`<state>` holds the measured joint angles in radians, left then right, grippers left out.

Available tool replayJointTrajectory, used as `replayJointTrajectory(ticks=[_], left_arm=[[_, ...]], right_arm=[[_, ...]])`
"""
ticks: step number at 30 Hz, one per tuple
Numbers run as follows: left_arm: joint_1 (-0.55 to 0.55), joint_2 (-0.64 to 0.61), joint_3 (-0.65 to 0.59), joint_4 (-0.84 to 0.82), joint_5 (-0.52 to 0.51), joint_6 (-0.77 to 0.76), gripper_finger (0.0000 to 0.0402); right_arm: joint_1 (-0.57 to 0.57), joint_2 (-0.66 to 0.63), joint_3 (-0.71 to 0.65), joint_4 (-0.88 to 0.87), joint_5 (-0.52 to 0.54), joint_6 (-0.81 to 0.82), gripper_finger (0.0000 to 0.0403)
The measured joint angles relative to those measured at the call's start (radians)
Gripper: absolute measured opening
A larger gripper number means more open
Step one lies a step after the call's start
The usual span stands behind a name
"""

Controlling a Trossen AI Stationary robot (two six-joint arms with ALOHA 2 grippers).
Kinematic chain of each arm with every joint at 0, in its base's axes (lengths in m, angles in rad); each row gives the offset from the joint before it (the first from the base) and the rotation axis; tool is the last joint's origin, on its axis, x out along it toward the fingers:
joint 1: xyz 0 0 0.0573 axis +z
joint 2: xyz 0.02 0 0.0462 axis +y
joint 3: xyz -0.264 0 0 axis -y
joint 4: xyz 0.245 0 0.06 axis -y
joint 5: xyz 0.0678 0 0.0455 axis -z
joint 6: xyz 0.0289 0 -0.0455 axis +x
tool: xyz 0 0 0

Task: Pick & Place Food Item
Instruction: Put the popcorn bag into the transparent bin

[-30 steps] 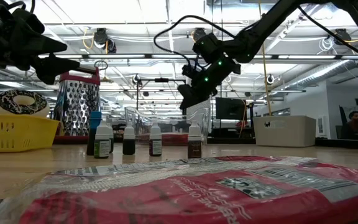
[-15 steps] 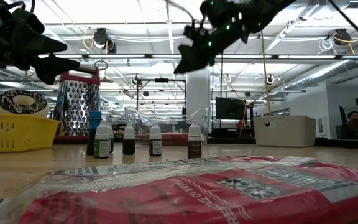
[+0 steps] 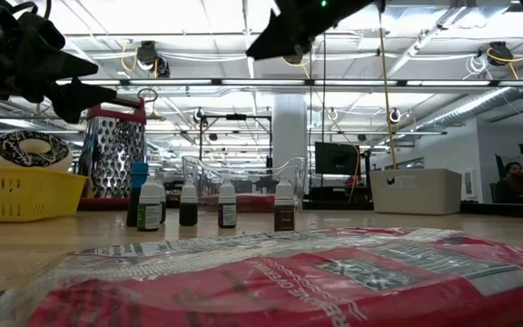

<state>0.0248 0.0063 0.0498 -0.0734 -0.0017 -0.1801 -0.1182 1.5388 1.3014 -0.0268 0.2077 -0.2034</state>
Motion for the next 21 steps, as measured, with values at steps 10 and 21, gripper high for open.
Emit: replayJointTrajectory(ticks=[10, 21], left_arm=[[0.0, 0.0, 0.0, 0.0, 0.0, 0.0, 0.028], [0.0, 0.0, 0.0, 0.0, 0.0, 0.0, 0.028]], right_arm=[[0.241, -0.03, 0.0, -0.031, 0.0, 0.035, 0.0149], [0.503, -0.041, 0.0, -0.042, -0.002, -0.002, 0.0146]])
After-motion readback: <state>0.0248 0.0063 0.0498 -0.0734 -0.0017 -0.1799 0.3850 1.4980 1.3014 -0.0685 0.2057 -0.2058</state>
